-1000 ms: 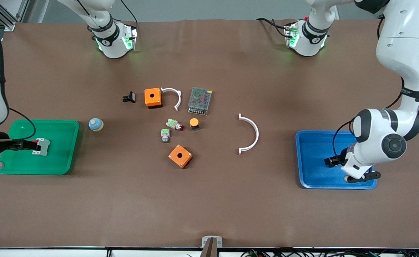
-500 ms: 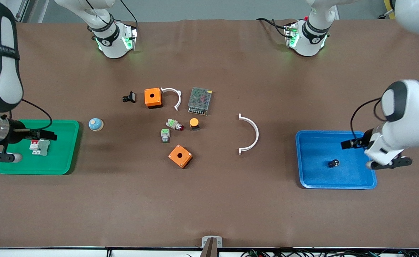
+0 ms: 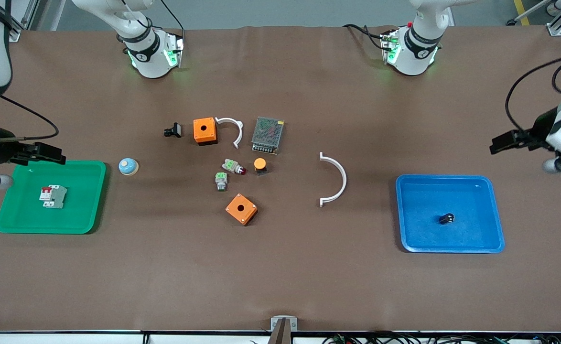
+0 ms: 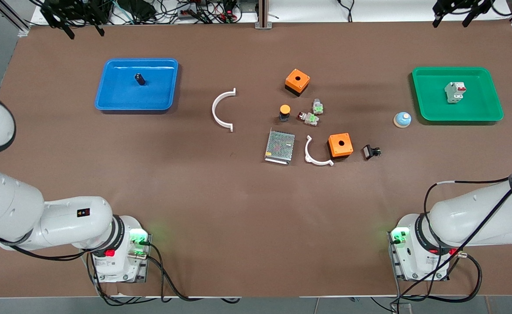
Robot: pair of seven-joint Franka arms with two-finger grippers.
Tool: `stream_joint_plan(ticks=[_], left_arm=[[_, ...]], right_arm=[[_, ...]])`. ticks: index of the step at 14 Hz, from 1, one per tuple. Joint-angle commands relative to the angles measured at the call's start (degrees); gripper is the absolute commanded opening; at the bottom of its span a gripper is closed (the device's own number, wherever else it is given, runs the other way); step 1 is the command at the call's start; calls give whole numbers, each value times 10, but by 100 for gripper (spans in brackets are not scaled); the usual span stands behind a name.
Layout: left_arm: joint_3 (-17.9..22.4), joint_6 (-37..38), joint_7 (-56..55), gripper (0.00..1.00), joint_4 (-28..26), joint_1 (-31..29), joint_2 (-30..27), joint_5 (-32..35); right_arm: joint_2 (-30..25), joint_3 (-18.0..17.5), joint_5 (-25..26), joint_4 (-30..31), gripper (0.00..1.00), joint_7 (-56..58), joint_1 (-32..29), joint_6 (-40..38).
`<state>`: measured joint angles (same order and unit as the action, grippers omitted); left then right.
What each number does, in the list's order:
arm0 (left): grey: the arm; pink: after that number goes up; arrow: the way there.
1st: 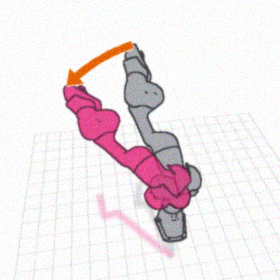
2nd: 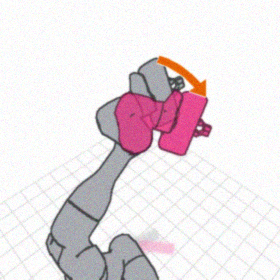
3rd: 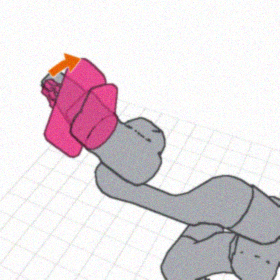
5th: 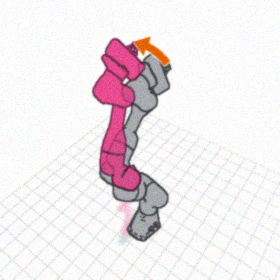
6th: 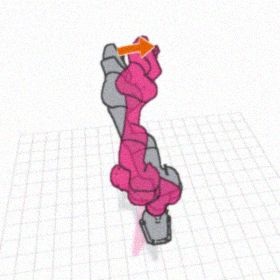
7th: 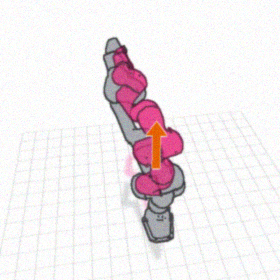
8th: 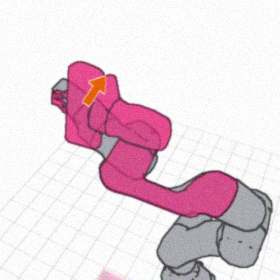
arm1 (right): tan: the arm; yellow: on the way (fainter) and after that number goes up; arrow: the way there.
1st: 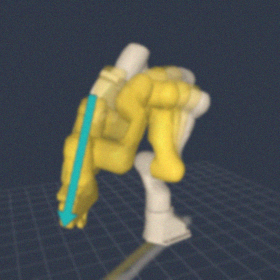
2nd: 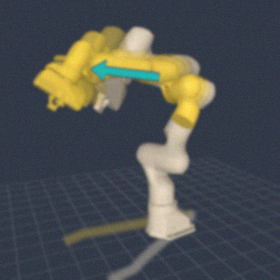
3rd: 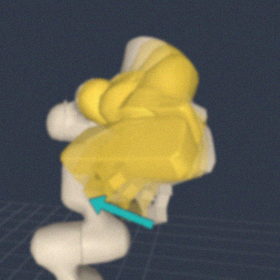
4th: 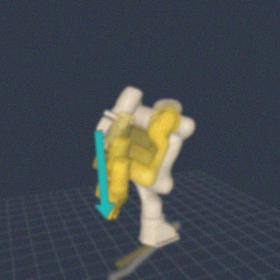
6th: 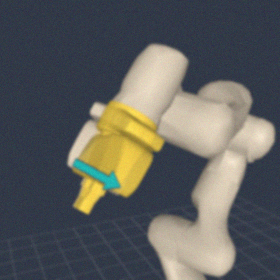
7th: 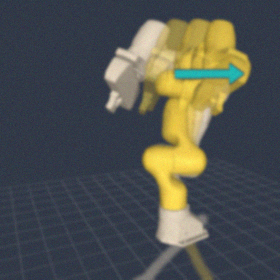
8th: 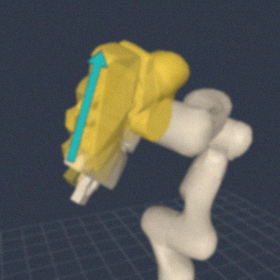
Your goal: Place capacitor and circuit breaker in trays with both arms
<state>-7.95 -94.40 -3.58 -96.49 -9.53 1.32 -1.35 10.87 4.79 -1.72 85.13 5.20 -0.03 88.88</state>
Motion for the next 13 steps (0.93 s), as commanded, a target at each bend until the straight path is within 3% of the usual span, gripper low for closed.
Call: stream_joint_plan(ticks=[1, 6, 13], left_arm=[[-2, 39, 10, 100, 14, -3, -29, -12], [-2, 56, 7, 100, 73, 0, -22, -8], [-3, 56, 2, 100, 75, 2, -21, -4]], right_arm=[[6, 1, 15, -35, 100, -4, 0, -20], [12, 2, 15, -39, 100, -4, -4, -13], [5, 0, 7, -29, 100, -7, 3, -26]])
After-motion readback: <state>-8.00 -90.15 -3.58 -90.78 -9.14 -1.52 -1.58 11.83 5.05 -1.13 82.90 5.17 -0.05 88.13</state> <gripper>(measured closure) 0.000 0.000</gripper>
